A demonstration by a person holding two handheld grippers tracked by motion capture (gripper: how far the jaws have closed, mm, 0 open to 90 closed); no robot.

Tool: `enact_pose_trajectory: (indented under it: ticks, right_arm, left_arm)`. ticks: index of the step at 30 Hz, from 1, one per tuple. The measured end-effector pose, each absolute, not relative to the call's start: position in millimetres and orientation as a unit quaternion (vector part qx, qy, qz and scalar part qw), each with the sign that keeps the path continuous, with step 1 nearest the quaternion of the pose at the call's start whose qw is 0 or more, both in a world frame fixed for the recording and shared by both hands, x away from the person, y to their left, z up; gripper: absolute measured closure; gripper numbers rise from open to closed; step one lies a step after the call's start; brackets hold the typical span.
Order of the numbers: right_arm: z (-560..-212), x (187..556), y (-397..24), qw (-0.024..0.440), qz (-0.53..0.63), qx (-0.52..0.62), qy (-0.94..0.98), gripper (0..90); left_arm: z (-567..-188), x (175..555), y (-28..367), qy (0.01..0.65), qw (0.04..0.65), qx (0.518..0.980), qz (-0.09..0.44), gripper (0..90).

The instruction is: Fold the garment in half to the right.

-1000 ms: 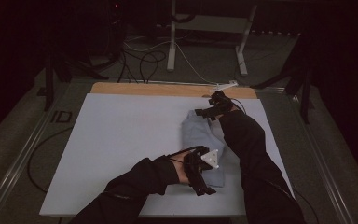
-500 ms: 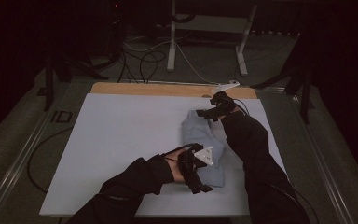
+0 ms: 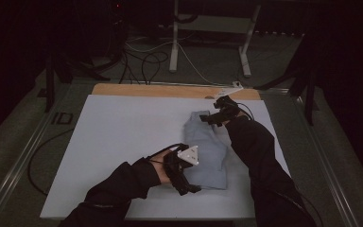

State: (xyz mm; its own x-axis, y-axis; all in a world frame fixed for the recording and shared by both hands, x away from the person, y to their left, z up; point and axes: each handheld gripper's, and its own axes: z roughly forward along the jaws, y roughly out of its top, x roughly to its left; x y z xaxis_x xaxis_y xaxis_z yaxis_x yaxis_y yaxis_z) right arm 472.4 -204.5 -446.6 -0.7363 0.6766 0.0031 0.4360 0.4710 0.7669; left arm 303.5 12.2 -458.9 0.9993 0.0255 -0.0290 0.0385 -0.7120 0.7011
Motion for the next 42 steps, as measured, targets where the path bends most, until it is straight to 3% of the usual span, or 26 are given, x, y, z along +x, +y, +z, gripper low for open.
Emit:
enact_pose_trajectory:
  ticks: [21,26,32,36,39,42]
  right_arm:
    - [-456.7,476.5,-204.2,0.129,0.399,0.363,0.832,9.6]
    - [-470.6,483.9,-205.6,0.127,0.387,0.381,0.830,17.0]
    - [-493.4,496.6,-208.6,0.103,0.366,0.410,0.829,19.1]
    - [-506.4,502.4,-210.0,0.085,0.348,0.423,0.833,27.4]
    - [-511.8,501.9,-210.0,0.071,0.338,0.419,0.840,40.6]
    - [-512.5,500.1,-211.2,0.074,0.332,0.423,0.840,60.2]
  left_arm:
    - [-486.6,300.3,109.4,0.120,0.401,0.908,-0.002,0.7]
    - [-494.6,298.2,136.4,0.157,0.410,0.899,0.000,0.7]
    - [-500.4,290.2,159.8,0.176,0.424,0.888,0.008,0.7]
    - [-502.9,286.9,173.9,0.193,0.431,0.881,0.016,0.7]
    - [-504.7,282.8,184.4,0.202,0.435,0.877,0.019,0.7]
    - [-507.6,280.4,195.4,0.214,0.436,0.874,0.020,0.7]
